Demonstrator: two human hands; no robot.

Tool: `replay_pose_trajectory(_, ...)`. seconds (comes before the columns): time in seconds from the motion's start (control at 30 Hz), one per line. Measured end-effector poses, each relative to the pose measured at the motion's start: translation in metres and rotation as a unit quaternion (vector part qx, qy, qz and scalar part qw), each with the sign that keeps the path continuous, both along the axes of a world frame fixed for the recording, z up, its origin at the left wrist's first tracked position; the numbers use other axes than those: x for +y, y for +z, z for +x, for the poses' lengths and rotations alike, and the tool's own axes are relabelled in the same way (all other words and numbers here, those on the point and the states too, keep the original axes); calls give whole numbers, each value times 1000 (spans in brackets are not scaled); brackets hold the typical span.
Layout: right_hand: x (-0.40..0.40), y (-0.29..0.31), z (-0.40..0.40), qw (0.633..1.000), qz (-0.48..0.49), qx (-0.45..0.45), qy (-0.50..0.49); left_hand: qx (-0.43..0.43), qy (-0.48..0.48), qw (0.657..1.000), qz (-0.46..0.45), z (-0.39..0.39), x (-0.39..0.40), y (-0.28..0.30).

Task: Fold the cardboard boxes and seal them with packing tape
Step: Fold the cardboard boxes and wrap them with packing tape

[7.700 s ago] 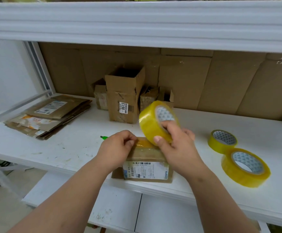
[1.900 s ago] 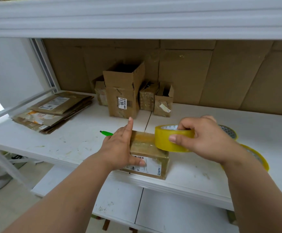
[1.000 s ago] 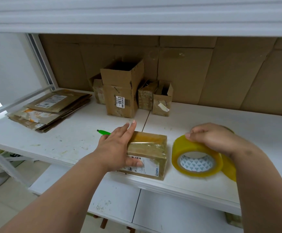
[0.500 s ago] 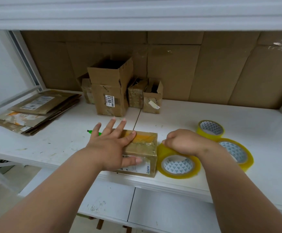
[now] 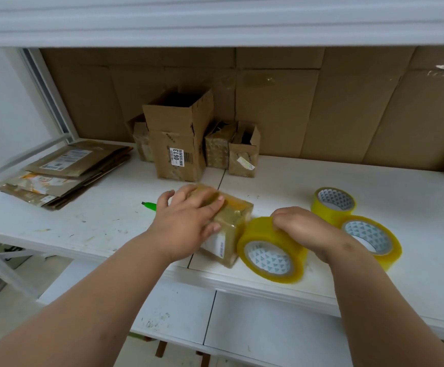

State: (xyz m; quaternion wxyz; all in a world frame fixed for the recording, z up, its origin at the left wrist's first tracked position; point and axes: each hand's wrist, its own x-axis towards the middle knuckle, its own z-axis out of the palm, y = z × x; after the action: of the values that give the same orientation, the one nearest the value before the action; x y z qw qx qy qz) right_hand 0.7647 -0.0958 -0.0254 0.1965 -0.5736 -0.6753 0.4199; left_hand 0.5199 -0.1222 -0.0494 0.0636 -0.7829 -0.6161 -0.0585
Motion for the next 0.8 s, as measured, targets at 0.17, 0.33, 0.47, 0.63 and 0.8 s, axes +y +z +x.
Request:
replay_pose_trajectory(0.17,-15,-14,-2,993,-42,112,12,-148,5,987,-62,9,8,2)
replay_pose_trajectory(0.33,-26,-28,-11,978,-35,204,9,-242,-10,968,-66,9,10,-10)
replay_pose_trajectory(0.47,-32,-38,-18,970,-34,240,4,-212,-41,976,-33,7,24,-9)
replay_pose_trajectory(0.63,-38,-46,-28,969,-38,246,3,-237,-26,971,-34,4,36,-10)
replay_pose_trajectory(0.8,-51,-60,-45,970,-22,239,36,-229,-53,969,-82,-7,49,-6)
